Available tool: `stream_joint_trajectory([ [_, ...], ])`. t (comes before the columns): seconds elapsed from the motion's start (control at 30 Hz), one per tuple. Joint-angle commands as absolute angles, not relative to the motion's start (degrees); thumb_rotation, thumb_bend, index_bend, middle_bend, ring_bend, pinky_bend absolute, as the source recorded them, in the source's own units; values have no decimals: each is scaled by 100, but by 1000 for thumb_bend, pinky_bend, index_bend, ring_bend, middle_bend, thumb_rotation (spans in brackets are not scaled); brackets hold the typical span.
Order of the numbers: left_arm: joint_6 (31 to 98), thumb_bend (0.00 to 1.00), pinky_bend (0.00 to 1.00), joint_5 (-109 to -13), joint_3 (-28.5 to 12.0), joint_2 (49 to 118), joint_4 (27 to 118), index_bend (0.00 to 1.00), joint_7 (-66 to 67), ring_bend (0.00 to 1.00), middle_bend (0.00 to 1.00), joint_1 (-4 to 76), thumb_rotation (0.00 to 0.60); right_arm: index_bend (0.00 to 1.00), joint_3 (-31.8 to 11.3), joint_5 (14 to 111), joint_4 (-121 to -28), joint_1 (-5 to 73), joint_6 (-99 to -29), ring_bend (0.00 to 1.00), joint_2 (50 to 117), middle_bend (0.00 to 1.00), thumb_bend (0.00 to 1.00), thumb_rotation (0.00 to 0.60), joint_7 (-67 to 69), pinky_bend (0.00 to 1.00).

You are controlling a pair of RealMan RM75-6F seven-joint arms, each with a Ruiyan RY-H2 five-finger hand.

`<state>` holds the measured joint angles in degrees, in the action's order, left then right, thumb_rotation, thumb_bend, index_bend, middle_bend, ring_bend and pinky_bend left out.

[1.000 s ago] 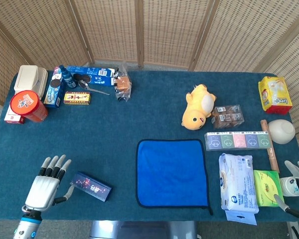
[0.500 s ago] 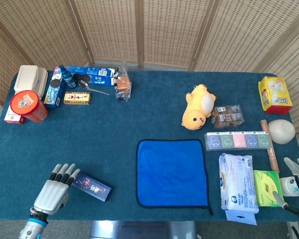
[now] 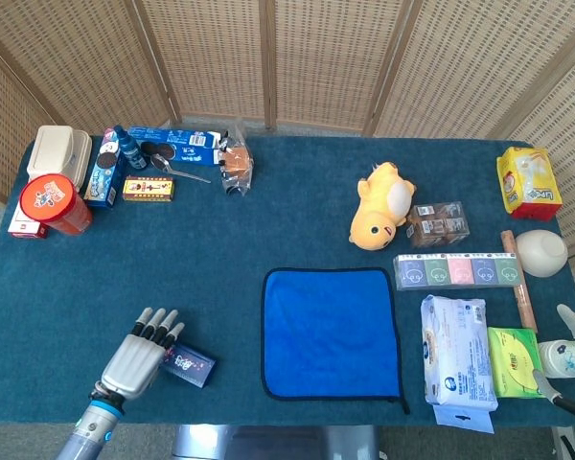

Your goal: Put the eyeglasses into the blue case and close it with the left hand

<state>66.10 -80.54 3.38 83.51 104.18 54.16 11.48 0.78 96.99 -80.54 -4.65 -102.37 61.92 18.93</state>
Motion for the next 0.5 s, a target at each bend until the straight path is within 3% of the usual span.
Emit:
stream_joint_trajectory([
  [0.03,6549,344,0,-8041,391,8406,10441,175,5477,0,0,1225,600,0,76,9712,-8063,-463,-10230,75,6193,158,271,566,1876,168],
  [0.3,6711,345,0,-8125,457,8419,10401,451,5403,0,0,1264,600,0,67,9701,-8051,-482,-10232,74,6193,158,270,567,1905,168],
  [0.5,6790,345,0,-8060,390,8444,10309,512,5226,0,0,1309,600,0,56,9716,-8054,-477,-10228,74,6200,158,271,566,1890,168],
])
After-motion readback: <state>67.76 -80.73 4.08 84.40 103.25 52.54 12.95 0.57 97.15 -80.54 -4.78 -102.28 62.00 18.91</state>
